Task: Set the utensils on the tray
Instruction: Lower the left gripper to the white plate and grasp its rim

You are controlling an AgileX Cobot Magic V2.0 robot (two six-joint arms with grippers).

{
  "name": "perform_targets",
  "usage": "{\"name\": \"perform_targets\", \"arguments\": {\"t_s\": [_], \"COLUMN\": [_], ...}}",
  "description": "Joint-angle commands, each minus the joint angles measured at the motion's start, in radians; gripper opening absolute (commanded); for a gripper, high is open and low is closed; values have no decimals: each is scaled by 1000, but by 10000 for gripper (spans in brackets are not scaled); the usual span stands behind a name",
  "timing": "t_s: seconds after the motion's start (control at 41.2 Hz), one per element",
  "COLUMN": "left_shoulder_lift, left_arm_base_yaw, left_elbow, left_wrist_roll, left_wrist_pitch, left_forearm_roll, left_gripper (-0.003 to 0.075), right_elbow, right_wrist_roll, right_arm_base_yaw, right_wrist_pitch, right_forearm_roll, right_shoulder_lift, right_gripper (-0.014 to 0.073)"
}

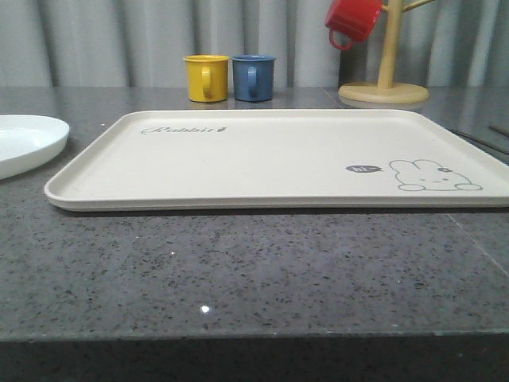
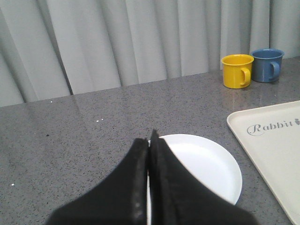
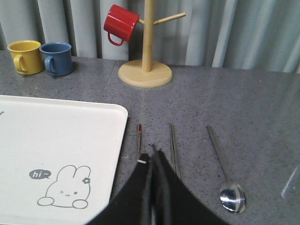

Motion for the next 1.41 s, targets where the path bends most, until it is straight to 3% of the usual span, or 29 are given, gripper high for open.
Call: {"name": "perform_targets", "arguments": {"t_s": [0.0, 0.146, 0.218, 0.267, 0.364, 0.849, 1.068, 1.383], "left_shoulder_lift": [15, 15, 15, 15, 15, 59, 287, 659], "left_arm_base_yaw": [1, 1, 1, 1, 1, 1, -26, -218], "left_elbow": [-37, -37, -37, -37, -37, -44, -195, -426], "left_wrist_roll": [-8, -8, -8, -8, -8, -8, 26, 31], "left_wrist_pitch": [-81, -81, -81, -81, -81, -75, 147, 394], "left_forearm_roll": [-10, -12, -12, -12, -12, -61, -63, 1], "left_gripper": [111, 461, 590, 631, 641, 641, 640, 640], "right_elbow": [-38, -38, -38, -38, -38, -38, -38, -38], "right_wrist_roll": [0, 0, 0, 0, 0, 0, 0, 0], "right_arm_base_yaw": [0, 0, 0, 0, 0, 0, 0, 0], "right_wrist_pitch": [-71, -71, -72, -73, -74, -73, -70, -66], "right_forearm_roll": [-1, -2, -2, -2, -2, -2, -2, -2], "right_shoulder_lift": [15, 15, 15, 15, 15, 15, 15, 15], "right_gripper": [-13, 284, 449, 529, 610, 610, 610, 610]}}
